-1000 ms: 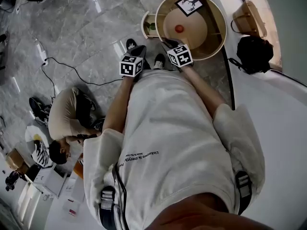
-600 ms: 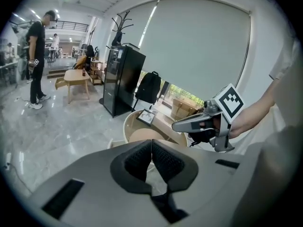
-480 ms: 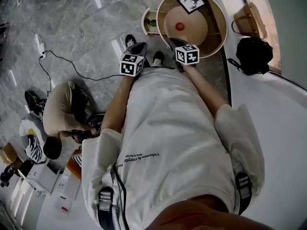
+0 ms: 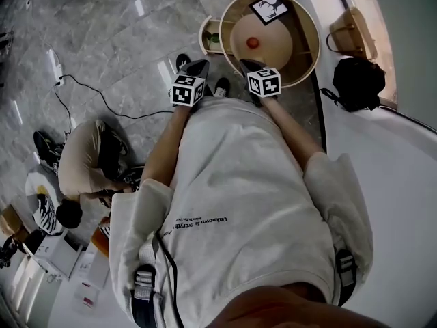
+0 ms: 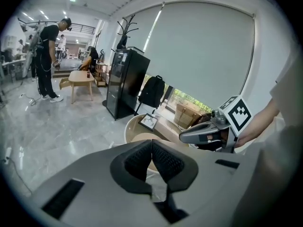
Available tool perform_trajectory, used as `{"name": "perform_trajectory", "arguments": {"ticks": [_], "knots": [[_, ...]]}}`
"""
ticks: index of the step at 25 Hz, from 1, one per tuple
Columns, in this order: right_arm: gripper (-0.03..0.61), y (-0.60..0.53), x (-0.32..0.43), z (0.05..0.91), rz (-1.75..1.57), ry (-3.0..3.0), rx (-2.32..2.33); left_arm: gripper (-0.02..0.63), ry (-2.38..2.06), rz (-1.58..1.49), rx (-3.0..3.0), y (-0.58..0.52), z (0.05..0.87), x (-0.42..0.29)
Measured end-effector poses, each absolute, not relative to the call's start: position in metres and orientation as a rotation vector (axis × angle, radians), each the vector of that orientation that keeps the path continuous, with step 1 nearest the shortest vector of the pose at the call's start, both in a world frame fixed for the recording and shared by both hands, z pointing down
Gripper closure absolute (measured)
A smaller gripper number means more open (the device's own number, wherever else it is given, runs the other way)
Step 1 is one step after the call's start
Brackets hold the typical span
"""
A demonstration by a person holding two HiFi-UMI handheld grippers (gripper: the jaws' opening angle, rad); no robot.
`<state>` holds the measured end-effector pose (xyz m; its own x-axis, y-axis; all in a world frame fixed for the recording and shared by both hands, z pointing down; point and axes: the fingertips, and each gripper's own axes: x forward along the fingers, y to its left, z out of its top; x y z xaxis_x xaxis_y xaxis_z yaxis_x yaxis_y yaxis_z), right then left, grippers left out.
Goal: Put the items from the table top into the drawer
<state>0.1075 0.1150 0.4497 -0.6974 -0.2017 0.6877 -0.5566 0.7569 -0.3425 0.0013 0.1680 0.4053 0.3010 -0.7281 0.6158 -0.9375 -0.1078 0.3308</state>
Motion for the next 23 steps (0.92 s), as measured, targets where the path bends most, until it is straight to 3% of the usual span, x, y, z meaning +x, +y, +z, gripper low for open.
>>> {"name": "perform_trajectory", "arguments": {"ticks": [23], "knots": [[0.545, 0.125, 0.09, 0.462, 0.778, -2.288, 0.521, 0.592, -1.502, 0.277, 1.749, 0.183, 0.421, -0.028]]}}
